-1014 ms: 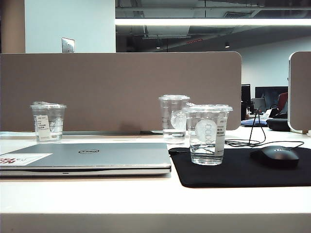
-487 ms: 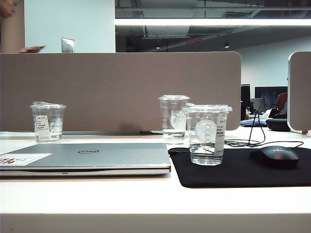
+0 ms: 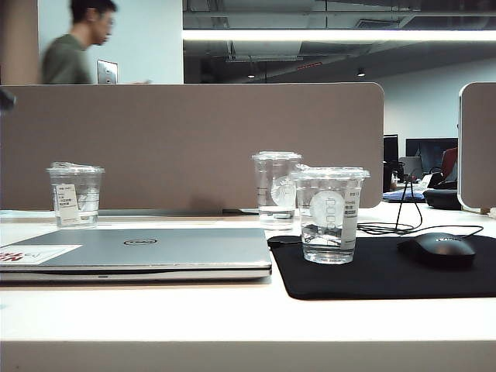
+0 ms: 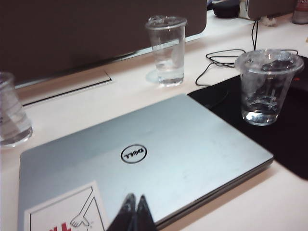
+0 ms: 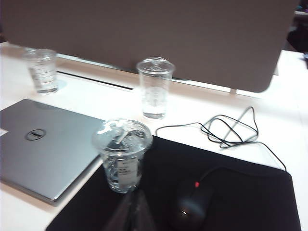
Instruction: Pick up the coffee cup on the middle and place it on the right side of the laptop.
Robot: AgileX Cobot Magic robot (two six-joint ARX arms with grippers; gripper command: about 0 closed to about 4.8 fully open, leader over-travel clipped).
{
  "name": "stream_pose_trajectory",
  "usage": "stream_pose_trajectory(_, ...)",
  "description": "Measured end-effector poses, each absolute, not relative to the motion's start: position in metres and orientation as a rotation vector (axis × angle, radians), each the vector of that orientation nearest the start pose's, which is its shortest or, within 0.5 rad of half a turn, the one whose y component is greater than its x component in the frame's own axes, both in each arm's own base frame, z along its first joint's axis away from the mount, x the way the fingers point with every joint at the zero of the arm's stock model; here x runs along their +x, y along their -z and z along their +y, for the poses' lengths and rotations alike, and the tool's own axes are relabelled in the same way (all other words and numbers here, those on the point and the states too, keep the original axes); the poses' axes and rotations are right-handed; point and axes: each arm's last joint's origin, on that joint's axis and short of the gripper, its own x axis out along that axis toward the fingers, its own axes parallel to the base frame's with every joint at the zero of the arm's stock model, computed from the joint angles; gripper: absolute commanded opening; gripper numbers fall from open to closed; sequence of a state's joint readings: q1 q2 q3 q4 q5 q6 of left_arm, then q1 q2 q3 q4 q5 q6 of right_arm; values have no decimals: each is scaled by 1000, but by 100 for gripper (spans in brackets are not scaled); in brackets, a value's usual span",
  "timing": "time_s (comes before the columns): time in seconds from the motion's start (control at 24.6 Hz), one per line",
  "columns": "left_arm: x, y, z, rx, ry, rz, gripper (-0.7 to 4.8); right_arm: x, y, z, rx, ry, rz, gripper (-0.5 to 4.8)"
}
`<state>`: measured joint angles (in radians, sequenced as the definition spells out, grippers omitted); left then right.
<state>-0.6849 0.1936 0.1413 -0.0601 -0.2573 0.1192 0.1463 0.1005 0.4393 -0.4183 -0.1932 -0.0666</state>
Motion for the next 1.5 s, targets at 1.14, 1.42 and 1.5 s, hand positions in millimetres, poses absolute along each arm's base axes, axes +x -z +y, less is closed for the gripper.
stream_pose_trajectory(1.14, 111, -164, -21, 75, 124, 23, -6, 96, -165, 13, -48, -122, -5, -5)
stream_pose_trajectory(1.42, 131, -162, -13, 61, 117, 25, -6, 97, -165, 13, -79, -114, -6, -6)
stream_pose_trajectory(1.5, 132, -162, -13, 53, 126, 32, -6, 97, -165, 13, -79, -114, -6, -6)
